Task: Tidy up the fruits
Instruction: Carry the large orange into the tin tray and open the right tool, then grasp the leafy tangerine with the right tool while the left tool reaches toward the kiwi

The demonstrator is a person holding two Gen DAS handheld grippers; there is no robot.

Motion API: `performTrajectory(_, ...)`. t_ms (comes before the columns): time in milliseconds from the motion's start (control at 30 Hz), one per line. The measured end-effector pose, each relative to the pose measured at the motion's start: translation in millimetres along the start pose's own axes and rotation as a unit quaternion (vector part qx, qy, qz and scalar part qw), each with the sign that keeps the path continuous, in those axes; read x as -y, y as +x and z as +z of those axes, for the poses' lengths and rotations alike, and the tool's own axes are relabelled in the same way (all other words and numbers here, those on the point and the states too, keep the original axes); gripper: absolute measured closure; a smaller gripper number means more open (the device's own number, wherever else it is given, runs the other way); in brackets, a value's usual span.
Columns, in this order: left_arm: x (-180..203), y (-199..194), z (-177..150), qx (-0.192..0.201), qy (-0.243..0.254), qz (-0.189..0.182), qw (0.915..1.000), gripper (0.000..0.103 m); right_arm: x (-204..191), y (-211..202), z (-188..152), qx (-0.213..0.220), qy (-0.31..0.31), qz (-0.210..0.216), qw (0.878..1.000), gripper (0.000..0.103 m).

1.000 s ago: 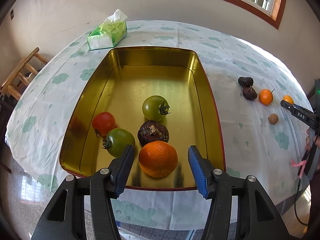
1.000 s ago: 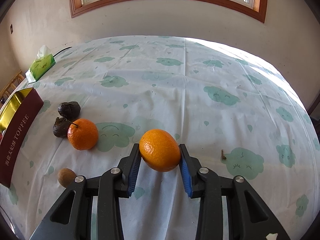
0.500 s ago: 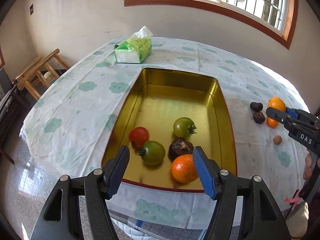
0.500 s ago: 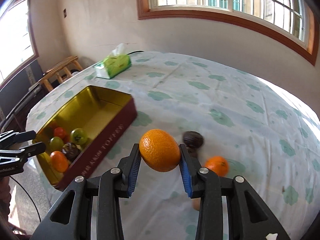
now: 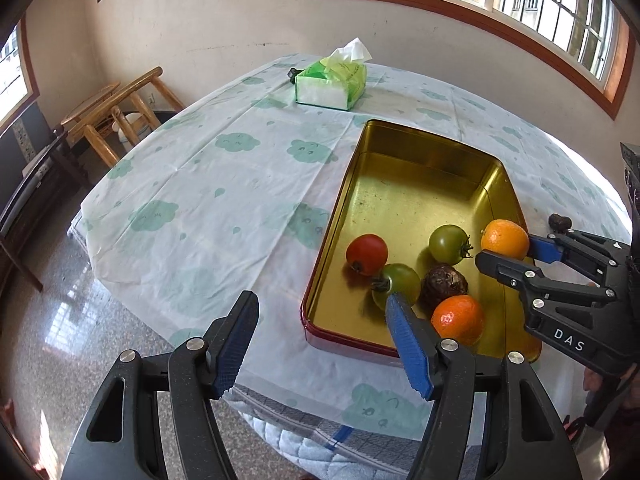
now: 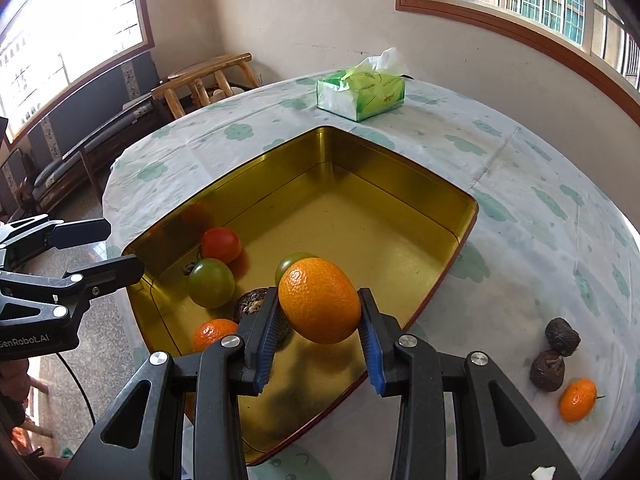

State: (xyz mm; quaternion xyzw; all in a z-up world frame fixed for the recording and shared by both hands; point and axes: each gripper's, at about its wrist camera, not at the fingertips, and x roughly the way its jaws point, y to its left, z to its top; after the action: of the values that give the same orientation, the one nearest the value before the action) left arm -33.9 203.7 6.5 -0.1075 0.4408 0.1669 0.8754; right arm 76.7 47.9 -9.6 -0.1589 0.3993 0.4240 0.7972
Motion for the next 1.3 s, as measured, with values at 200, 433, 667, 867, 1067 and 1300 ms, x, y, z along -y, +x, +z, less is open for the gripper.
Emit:
performTrajectory(200, -1.5, 1.9, 0.1, -0.005, -0.007, -0.007, 0.9999, 0.036, -6.2, 8.4, -3.9, -0.010, -0.016, -0.015, 1.000, 0.068)
performTrajectory(433, 5.8, 3.1, -1.3, -0.009, -0.002, -0.017, 0.9998, 0.036, -5.5, 8.7, -3.9, -0.004, -0.008, -0.017, 1.000, 0.067)
performTrajectory(667, 20.4, -0.7, 2.2, -0.002, 0.011, -0.027, 0.9996, 0.036, 16.2, -25.7, -10.0, 0.037, 0.032, -0.014, 0.999, 0.067)
performTrajectory(867, 48.3, -4.7, 4.1, 0.001, 0.040, -0.049, 0.9980, 0.036, 75.8, -67.7, -38.7, 0.054, 0.084, -0.078, 0.992, 0.066)
performTrajectory(1067, 84.5, -5.8, 5.0, 0.000, 0.075, -0.076, 0.9942, 0.036, 148.5, -90.2, -79.4, 0.040, 0.150, -0.137, 0.978, 0.066)
performTrajectory(1300, 130.7, -4.6, 10.4, 0.001, 0.113, -0.101, 0.9884, 0.036, 189.4, -74.0, -100.9, 0.016, 0.177, -0.153, 0.972, 0.066)
